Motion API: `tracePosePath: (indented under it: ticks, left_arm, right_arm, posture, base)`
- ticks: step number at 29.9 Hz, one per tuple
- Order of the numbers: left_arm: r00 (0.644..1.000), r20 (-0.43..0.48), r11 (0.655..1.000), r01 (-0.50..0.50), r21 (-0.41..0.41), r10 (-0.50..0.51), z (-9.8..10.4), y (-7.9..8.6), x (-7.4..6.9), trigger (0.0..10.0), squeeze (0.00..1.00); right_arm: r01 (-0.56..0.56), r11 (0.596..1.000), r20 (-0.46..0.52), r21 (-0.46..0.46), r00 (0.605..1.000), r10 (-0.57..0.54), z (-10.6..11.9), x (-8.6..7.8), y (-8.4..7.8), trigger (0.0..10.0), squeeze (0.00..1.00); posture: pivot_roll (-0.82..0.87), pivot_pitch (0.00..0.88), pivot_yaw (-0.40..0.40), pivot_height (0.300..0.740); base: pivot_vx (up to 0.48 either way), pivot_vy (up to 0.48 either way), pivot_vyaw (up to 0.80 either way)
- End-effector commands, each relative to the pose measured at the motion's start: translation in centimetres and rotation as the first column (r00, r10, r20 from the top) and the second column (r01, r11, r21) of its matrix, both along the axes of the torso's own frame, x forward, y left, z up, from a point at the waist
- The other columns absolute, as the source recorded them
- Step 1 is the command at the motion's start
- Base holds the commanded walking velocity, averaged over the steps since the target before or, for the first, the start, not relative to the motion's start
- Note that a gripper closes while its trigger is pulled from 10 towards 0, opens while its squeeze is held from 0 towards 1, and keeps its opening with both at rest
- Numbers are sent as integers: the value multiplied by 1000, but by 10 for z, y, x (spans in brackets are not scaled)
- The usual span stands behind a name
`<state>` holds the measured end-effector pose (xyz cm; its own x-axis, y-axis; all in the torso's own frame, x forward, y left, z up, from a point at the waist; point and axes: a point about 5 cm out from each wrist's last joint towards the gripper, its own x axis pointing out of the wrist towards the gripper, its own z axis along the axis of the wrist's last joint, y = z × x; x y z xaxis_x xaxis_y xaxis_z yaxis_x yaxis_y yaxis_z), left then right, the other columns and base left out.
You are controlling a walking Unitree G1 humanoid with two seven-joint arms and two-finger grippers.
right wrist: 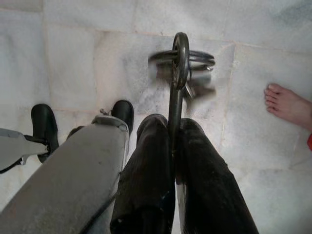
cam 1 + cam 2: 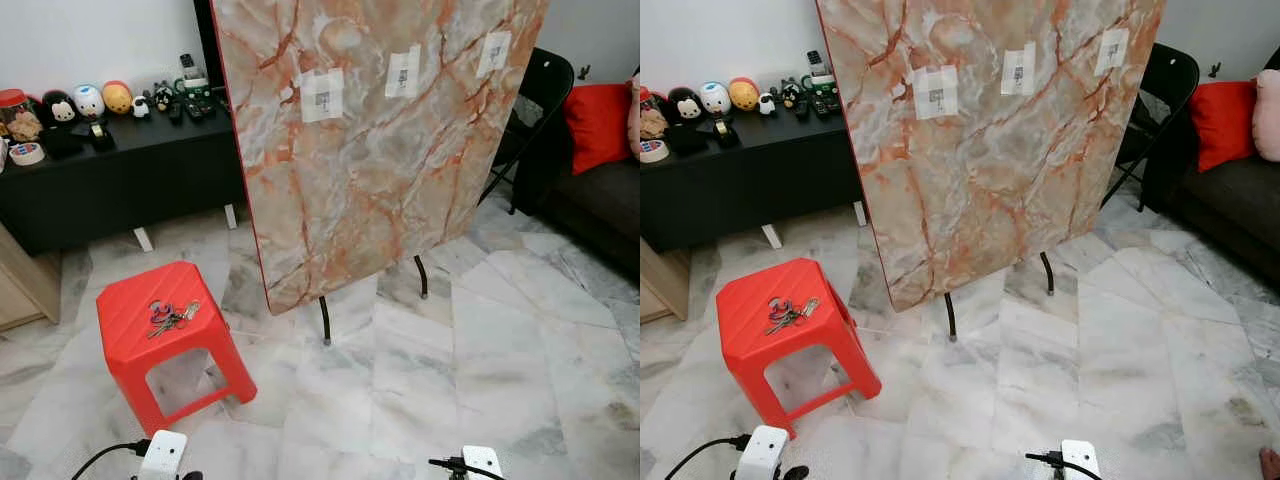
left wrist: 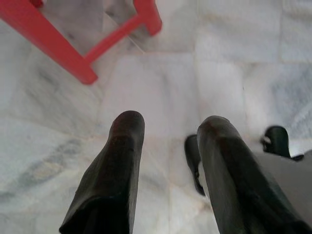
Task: Hang keys on a hook
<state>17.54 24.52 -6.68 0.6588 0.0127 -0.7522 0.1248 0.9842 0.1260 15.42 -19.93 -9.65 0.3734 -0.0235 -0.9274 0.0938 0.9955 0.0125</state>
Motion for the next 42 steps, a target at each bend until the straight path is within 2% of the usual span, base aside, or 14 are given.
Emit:
tracePosePath:
  ticks: [1, 6, 8, 9, 13, 15, 20, 26, 34, 42]
  left_arm:
    - [1000, 4, 1000, -7, 5, 7, -1, -1, 0, 10000, 0]
    - [999, -7, 999, -33, 13, 33, -3, -1, -1, 10000, 0]
    - [996, -23, 997, -83, 2, 83, -6, -1, -5, 10000, 0]
    - [989, -33, 989, -147, -3, 147, -9, 0, -9, 10000, 0]
    - [977, -37, 978, -211, -1, 211, -11, 1, -15, 10000, 0]
    - [961, -36, 961, -275, -15, 274, -13, 2, -18, 10000, 0]
    - [941, -73, 943, -332, -25, 330, -18, 0, -25, 10000, 0]
    - [937, -131, 945, -327, -1, 324, -23, -1, -37, 10000, 0]
    - [922, -185, 940, -341, 32, 340, -25, 14, -52, 10000, 0]
    - [908, -207, 929, -369, 16, 364, -27, 15, -60, 10000, 0]
  right_arm:
    - [18, 1000, 17, 3, 1000, -18, 1, 3, -1, 10000, 0]
    - [68, 997, 38, 21, 997, -69, 2, 4, -1, 10000, 0]
    - [93, 995, 54, 33, 994, -95, 3, 6, -1, 10000, 0]
    - [120, 992, 70, 48, 990, -124, 3, 7, -1, 10000, 0]
    - [140, 988, 90, 62, 985, -145, 4, 9, 0, 10000, 0]
    - [139, 988, 95, 62, 985, -145, 4, 9, 1, 10000, 0]
    - [134, 990, 84, 45, 987, -137, 3, 6, 1, 10000, 0]
    - [119, 992, 79, 48, 989, -122, 1, 3, 2, 10000, 0]
    - [95, 995, 69, 40, 993, -97, -1, -2, 1, 10000, 0]
    - [71, 997, 89, 27, 993, -73, 1, -1, -3, 10000, 0]
  posture:
    - [90, 0, -33, 740]
    - [84, 0, -34, 740]
    - [83, 0, -33, 740]
    - [80, 0, -34, 740]
    - [84, 0, -42, 740]
    - [87, 0, -46, 740]
    - [88, 0, -42, 740]
    - [82, 0, -35, 740]
    - [78, 0, -31, 740]
    - [75, 0, -38, 740]
  base:
    - [0, 0, 0]
    - [0, 0, 0]
    - [0, 0, 0]
    - [0, 0, 0]
    - [0, 0, 0]
    - [0, 0, 0]
    - [0, 0, 0]
    - [0, 0, 0]
    - [0, 0, 0]
    - [0, 0, 170]
